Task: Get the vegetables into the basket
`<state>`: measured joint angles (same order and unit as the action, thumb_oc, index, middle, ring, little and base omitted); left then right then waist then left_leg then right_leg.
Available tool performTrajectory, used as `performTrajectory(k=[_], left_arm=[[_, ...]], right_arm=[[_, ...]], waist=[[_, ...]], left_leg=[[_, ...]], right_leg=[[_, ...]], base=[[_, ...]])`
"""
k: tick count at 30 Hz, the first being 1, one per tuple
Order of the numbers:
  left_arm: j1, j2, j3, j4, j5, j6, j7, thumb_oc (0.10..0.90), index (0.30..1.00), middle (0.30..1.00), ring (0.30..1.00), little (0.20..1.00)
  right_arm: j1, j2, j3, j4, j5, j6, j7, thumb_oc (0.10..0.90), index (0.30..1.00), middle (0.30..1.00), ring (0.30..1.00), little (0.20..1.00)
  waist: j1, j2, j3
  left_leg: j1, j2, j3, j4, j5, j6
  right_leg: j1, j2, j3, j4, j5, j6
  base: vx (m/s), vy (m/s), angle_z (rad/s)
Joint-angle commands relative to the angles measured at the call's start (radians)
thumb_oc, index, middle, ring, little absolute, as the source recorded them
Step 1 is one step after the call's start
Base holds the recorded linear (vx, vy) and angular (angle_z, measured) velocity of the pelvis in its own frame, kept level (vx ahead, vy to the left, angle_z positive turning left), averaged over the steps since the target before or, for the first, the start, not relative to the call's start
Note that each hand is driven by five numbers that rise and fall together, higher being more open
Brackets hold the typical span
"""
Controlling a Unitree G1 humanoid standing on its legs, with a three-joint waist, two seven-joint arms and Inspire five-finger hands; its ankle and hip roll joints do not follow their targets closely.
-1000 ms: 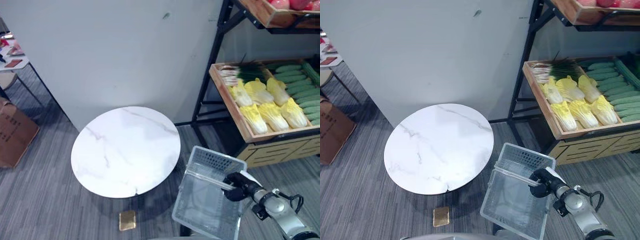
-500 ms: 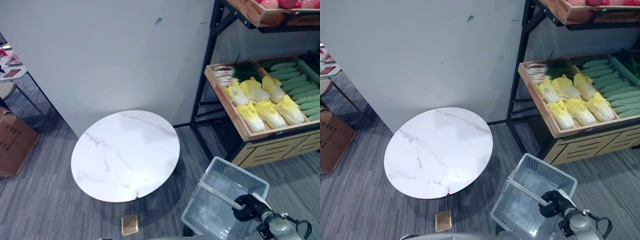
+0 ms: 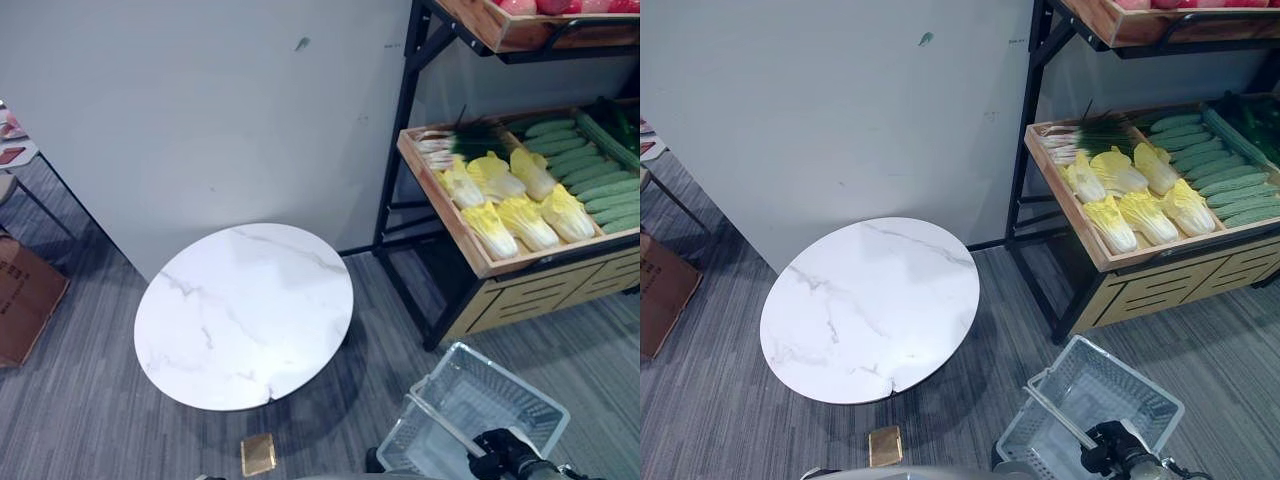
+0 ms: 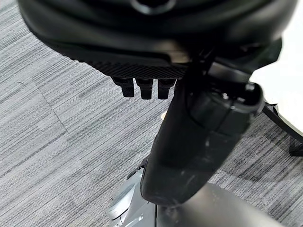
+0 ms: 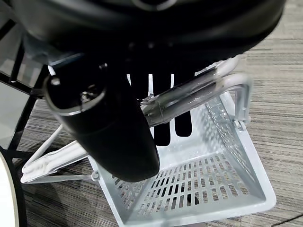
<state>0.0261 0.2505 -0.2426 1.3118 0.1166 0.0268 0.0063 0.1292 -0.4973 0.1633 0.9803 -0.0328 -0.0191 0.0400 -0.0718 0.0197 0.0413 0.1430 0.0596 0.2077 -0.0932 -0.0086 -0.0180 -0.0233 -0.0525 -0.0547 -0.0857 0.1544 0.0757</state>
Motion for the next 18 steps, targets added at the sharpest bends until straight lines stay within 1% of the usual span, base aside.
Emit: performTrajectory(k=[1, 6, 7, 14, 17, 18], left_arm=[[-0.066, 0.011, 0.004, 0.033, -0.016, -0.019, 0.017, 0.9, 1.0, 1.0, 1.0, 1.0], [-0.063, 0.013, 0.007, 0.037, -0.015, -0.018, 0.02, 0.9, 1.0, 1.0, 1.0, 1.0], [-0.063, 0.017, 0.01, 0.035, -0.019, -0.019, 0.022, 0.9, 1.0, 1.0, 1.0, 1.0], [-0.072, 0.025, 0.014, 0.024, -0.031, -0.023, 0.028, 0.9, 1.0, 1.0, 1.0, 1.0], [-0.085, 0.028, 0.006, 0.014, -0.034, -0.027, 0.028, 0.9, 1.0, 1.0, 1.0, 1.0], [-0.091, 0.032, 0.007, 0.012, -0.036, -0.027, 0.03, 0.9, 1.0, 1.0, 1.0, 1.0]], right_arm=[[-0.079, 0.011, 0.02, -0.035, 0.044, -0.063, 0.005, 0.4, 0.3, 0.3, 0.3, 0.3], [-0.087, 0.021, 0.035, -0.037, 0.046, -0.059, 0.009, 0.4, 0.3, 0.3, 0.3, 0.3], [-0.094, 0.023, 0.044, -0.039, 0.048, -0.057, 0.013, 0.4, 0.3, 0.3, 0.3, 0.3], [-0.105, 0.035, 0.052, -0.042, 0.053, -0.052, 0.019, 0.4, 0.3, 0.3, 0.3, 0.3], [-0.111, 0.039, 0.053, -0.047, 0.053, -0.049, 0.016, 0.4, 0.3, 0.3, 0.3, 0.3], [-0.113, 0.041, 0.054, -0.05, 0.051, -0.049, 0.015, 0.4, 0.3, 0.3, 0.3, 0.3]], waist=[[-0.003, -0.062, -0.012], [-0.006, -0.066, -0.007], [-0.009, -0.07, -0.002], [-0.017, -0.082, 0.017], [-0.026, -0.088, 0.03], [-0.03, -0.091, 0.034]], left_leg=[[0.007, 0.009, 0.015, 0.006, 0.024, -0.045], [0.009, 0.003, 0.024, 0.006, 0.019, -0.041], [0.013, -0.002, 0.036, 0.011, 0.012, -0.035], [0.003, -0.016, 0.07, 0.039, -0.008, -0.02], [-0.004, -0.029, 0.087, 0.023, -0.004, -0.012], [-0.01, -0.032, 0.097, 0.019, -0.003, -0.011]], right_leg=[[0.061, -0.045, 0.038, 0.043, -0.027, 0.075], [0.055, -0.047, 0.048, 0.047, -0.022, 0.08], [0.046, -0.049, 0.065, 0.054, -0.017, 0.085], [0.011, -0.056, 0.111, 0.08, 0.004, 0.104], [-0.022, -0.062, 0.133, 0.093, 0.039, 0.128], [-0.037, -0.064, 0.143, 0.095, 0.059, 0.138]], base=[[0.0, 0.0, 0.0], [0.01, 0.048, -0.07], [0.01, 0.052, -0.16], [-0.01, 0.065, -0.26], [-0.06, 0.077, -0.24], [-0.1, 0.064, -0.2]])
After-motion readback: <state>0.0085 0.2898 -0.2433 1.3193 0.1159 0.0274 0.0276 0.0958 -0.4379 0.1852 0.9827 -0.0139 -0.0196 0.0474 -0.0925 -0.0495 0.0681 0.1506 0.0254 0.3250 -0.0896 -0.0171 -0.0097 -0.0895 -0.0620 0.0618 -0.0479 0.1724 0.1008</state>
